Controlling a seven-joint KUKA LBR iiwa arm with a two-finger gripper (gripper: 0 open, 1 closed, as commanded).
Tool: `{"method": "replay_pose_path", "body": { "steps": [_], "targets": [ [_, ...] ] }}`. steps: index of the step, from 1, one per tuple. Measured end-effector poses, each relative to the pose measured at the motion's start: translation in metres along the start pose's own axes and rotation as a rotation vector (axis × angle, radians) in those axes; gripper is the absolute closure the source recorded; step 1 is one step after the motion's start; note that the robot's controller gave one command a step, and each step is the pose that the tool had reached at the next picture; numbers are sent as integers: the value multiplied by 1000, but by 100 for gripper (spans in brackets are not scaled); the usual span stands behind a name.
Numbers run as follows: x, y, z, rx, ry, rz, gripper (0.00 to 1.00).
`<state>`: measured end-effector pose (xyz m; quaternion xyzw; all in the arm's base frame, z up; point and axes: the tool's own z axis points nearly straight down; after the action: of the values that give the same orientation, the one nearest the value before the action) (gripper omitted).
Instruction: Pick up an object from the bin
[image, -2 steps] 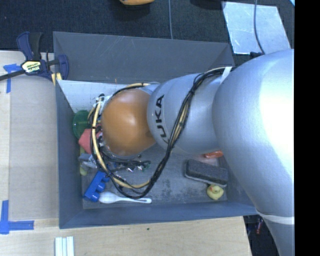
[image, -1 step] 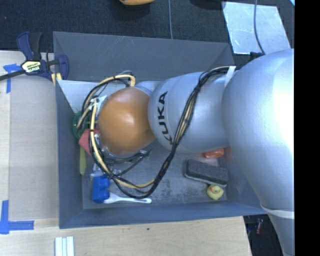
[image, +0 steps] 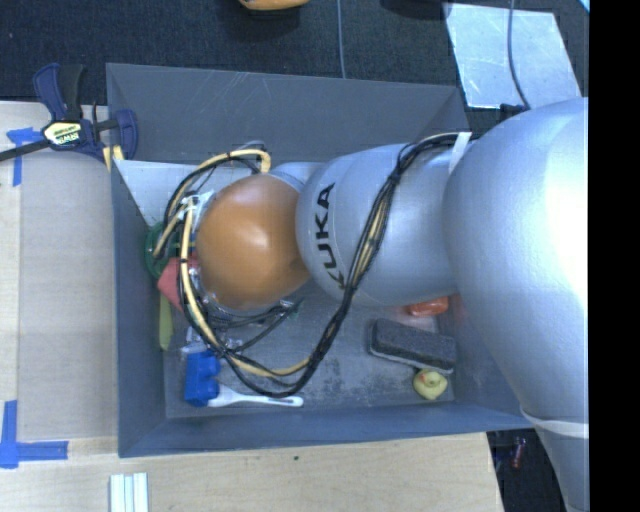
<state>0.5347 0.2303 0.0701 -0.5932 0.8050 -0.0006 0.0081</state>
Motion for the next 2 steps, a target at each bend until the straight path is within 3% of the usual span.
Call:
{"method": "replay_pose_path", "body": {
  "steps": [2],
  "targets": [
    [0, 0, -35, 0, -2, 3, 100]
  ]
}}
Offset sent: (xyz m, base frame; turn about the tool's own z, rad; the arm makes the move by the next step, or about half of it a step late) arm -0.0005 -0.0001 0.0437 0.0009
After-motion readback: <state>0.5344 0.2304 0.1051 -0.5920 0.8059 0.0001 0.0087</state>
